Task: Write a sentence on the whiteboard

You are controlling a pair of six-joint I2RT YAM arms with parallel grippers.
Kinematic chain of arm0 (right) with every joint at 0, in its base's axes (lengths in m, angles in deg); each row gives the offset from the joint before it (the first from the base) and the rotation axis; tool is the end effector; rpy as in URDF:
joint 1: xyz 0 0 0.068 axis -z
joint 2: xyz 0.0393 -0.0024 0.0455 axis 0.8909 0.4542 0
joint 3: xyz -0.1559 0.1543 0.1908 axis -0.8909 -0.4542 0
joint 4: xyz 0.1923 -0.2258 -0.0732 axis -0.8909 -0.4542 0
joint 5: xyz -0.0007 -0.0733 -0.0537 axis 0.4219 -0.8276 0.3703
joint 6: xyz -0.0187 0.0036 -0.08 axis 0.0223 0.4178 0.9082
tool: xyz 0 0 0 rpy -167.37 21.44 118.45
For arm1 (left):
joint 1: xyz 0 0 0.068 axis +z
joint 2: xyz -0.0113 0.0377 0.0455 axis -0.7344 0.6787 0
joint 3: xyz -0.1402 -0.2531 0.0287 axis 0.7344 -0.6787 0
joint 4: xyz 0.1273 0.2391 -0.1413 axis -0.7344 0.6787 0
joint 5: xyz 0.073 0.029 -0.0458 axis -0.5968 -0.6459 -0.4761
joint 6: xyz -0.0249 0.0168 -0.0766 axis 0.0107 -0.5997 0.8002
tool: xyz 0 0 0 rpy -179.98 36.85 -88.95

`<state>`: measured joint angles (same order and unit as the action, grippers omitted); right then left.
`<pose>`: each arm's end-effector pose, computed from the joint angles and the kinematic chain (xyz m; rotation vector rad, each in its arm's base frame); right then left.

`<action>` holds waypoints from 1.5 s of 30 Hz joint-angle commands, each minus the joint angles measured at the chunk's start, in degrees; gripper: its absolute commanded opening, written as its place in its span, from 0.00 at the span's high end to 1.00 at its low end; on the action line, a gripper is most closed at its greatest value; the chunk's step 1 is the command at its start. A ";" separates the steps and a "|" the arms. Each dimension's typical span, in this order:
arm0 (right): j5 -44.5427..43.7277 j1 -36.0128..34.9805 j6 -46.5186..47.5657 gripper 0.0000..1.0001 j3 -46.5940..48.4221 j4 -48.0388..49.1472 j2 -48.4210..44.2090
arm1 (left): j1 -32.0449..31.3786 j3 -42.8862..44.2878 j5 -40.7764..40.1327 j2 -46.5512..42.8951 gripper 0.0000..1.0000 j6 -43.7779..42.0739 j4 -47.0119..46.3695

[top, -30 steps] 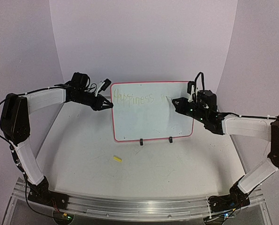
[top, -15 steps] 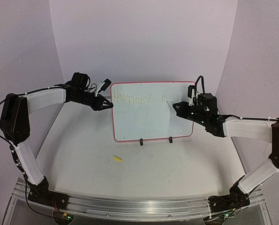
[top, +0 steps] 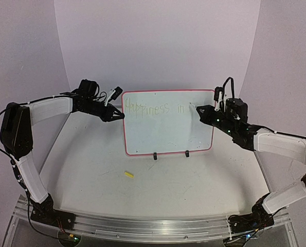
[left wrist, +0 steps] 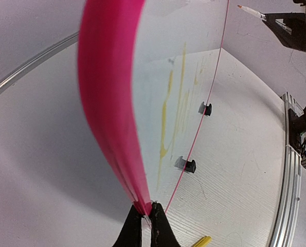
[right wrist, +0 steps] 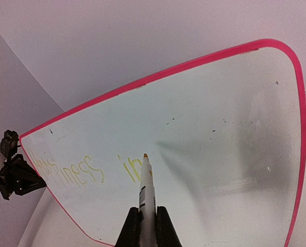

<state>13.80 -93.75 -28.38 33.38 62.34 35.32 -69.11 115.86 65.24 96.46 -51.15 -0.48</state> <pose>0.3344 0.2014 0.2867 -0.0808 1.7680 0.7679 0.4188 -0.2184 0.2580 1.0222 1.9882 -0.8871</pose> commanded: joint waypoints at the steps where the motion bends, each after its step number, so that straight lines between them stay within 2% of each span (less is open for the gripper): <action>1: -1.62 0.44 1.36 1.00 1.77 -0.16 1.96 | -1.10 0.62 -1.10 -1.69 1.00 -2.25 1.02; 14: -3.36 0.86 2.58 1.00 3.49 -0.16 4.27 | -1.10 0.62 -1.14 -1.83 1.00 -2.33 1.10; 28: -5.15 0.91 0.92 1.00 -1.26 -1.14 2.47 | -1.09 0.62 -1.09 -2.25 1.00 -2.41 1.11; 41: -4.05 0.95 2.08 1.00 -1.04 -1.11 -1.75 | -1.23 0.53 -1.18 -2.67 1.00 -2.32 1.13; 45: -5.48 0.97 2.85 1.00 0.52 -1.52 -0.33 | -1.19 0.55 -1.09 -2.68 1.00 -2.25 1.17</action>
<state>9.99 -93.12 -26.80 32.10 60.56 35.12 -69.32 115.86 64.94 96.16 -51.23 0.02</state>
